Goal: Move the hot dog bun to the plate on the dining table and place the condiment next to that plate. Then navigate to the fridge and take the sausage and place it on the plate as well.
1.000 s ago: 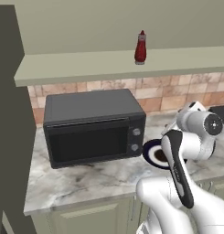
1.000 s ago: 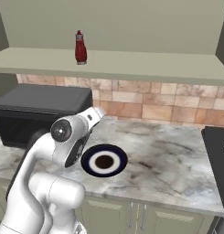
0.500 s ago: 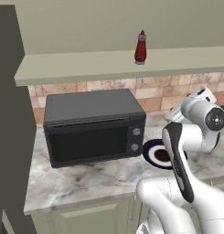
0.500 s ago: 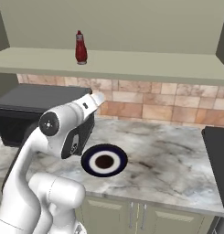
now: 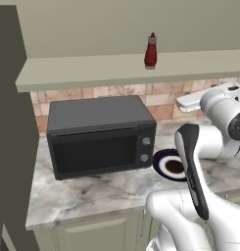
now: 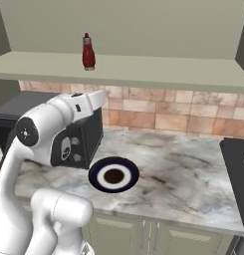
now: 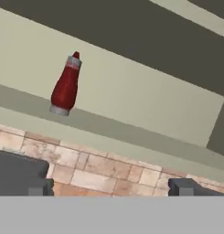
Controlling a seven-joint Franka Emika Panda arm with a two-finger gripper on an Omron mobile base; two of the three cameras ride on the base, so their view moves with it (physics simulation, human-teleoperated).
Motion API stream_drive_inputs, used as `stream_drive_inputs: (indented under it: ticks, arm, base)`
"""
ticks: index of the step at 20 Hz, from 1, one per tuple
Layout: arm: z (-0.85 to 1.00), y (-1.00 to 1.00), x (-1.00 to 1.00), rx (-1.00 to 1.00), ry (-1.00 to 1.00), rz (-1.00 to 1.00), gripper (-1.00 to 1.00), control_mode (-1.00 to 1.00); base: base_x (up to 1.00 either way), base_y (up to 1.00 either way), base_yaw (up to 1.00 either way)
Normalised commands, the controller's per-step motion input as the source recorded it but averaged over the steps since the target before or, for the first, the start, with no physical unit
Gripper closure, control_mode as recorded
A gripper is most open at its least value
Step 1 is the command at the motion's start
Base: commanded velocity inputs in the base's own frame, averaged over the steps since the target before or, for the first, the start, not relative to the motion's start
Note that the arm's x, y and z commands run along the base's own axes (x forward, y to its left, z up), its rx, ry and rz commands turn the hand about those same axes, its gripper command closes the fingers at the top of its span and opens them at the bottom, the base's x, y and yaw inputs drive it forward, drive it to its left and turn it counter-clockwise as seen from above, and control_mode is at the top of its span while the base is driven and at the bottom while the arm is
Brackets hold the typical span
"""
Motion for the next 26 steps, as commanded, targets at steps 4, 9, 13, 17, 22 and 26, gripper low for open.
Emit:
stream_drive_inputs:
  ticks: [4, 9, 13, 17, 22, 26]
  arm:
    - [0.37, 0.25, -0.14, 0.55, -0.15, 0.0, -1.0, -1.0]
    - [0.29, 0.26, -0.01, 0.44, -0.07, 0.04, -1.0, -1.0]
    - [0.52, 0.07, 0.0, 0.33, -0.02, 0.1, -1.0, -1.0]
    - [0.65, 0.04, 0.0, 0.17, 0.0, 0.12, -1.0, -1.0]
    - [0.19, 0.29, 0.0, 0.0, 0.01, 0.06, -1.0, -1.0]
    - [-0.08, 0.13, 0.02, -0.03, 0.01, 0.02, -1.0, -1.0]
  base:
    - [0.0, 0.0, 0.0]
    - [0.0, 0.0, 0.0]
    - [0.0, 0.0, 0.0]
    - [0.0, 0.0, 0.0]
    - [0.0, 0.0, 0.0]
    - [0.0, 0.0, 0.0]
